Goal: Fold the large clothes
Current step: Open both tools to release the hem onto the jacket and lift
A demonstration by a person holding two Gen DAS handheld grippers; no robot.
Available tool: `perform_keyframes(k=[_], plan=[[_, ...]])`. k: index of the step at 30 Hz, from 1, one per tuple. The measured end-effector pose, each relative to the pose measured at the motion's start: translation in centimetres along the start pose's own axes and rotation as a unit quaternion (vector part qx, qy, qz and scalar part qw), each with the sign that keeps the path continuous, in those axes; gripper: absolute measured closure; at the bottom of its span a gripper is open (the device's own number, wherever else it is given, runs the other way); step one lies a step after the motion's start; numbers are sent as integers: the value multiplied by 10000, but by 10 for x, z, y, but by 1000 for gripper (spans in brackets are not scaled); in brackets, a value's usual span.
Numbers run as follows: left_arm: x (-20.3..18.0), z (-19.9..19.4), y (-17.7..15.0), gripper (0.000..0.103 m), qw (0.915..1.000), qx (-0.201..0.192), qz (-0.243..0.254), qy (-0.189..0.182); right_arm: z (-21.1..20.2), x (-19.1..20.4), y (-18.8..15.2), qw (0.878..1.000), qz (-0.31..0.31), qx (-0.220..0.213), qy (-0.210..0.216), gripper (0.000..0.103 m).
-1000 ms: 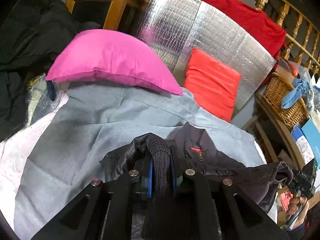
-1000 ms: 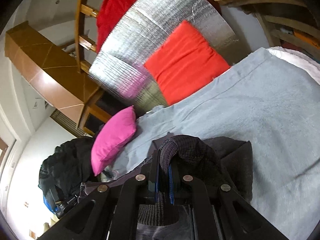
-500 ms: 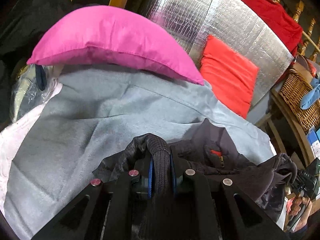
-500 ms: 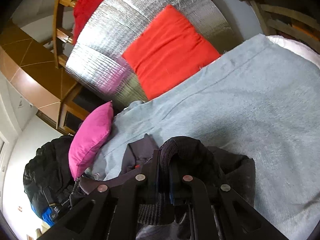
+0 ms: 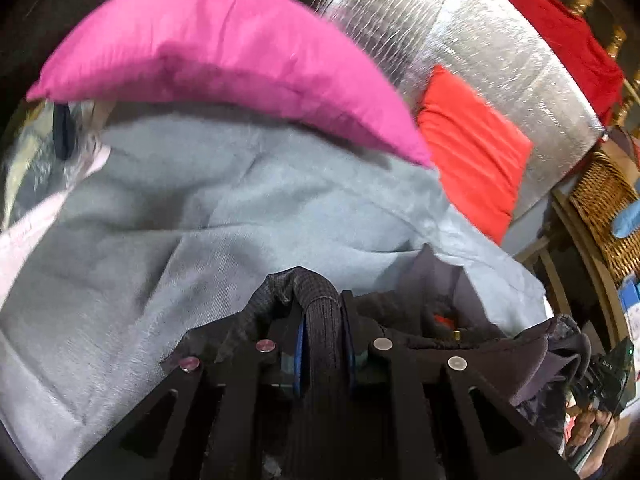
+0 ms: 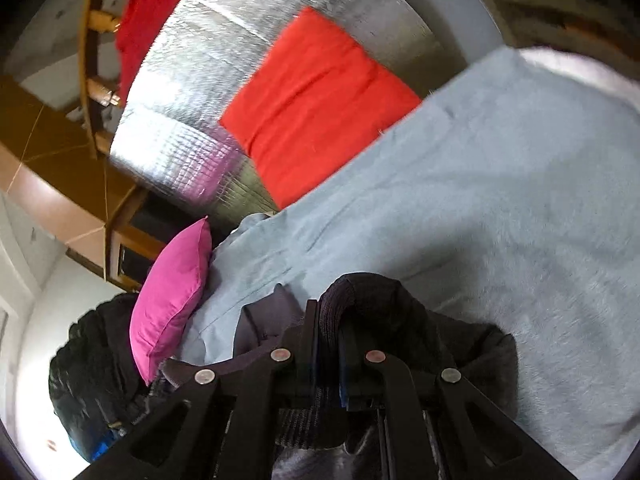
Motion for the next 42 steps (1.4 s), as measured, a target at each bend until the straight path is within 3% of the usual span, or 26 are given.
perform_keyframes(k=[5,7,9,11,12,13,16,20,25,29,32,34,37,40,42], plan=[[5,15,-1,79,9999,108,-47,91,14,-15,1,9995,287,102,123,93],[6,17,0,66,9997,184,-175,-10,15,-17,2,9995,268,100,98,93],[9,14,3,30,9993,190,-309,-36,15,-16,1,9996,251,112,57,88],[17,-2,13,19,9985,-211,-448,228,12,-14,4,9996,274,29,83,66],[22,-13,20,18,9971,-449,-527,310,5,-13,8,9994,311,-130,62,28],[25,-19,23,18,9965,-522,-578,318,-2,-14,13,9988,371,-322,49,15],[36,-41,28,18,9949,-669,-682,312,-22,-4,19,9976,252,-603,233,15],[42,-78,13,18,9945,-912,-397,342,-46,16,1,9975,-391,-582,63,15],[26,-111,-39,18,9945,-933,276,376,-70,34,-53,9931,-1122,-280,-178,15],[-20,-117,-90,18,9918,-765,1017,91,-75,48,-100,9863,-1617,130,-293,15],[-60,-114,-121,18,9853,-672,1565,-117,-67,62,-128,9742,-2157,378,-540,15],[-89,-105,-140,18,9756,-592,2109,-167,-60,69,-142,9589,-2652,414,-918,15],[-111,-84,-151,18,9651,-616,2539,167,-48,72,-156,9370,-3174,531,-1357,15],[-110,-55,-148,18,9695,-280,2417,309,-30,67,-161,9135,-3580,656,-1820,15],[-101,-35,-144,18,9720,-90,2277,573,-18,54,-152,9118,-3468,709,-2081,15]])
Point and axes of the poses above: each gripper's, at about its wrist camera, not at the fingertips, and z roughly the way its jaws point, x to its left, y to its top, the point moved 8 cm from there along z, roughly the way its jaws point, and after that the axes turned 3 degrees about x, right-handed, at the moved point
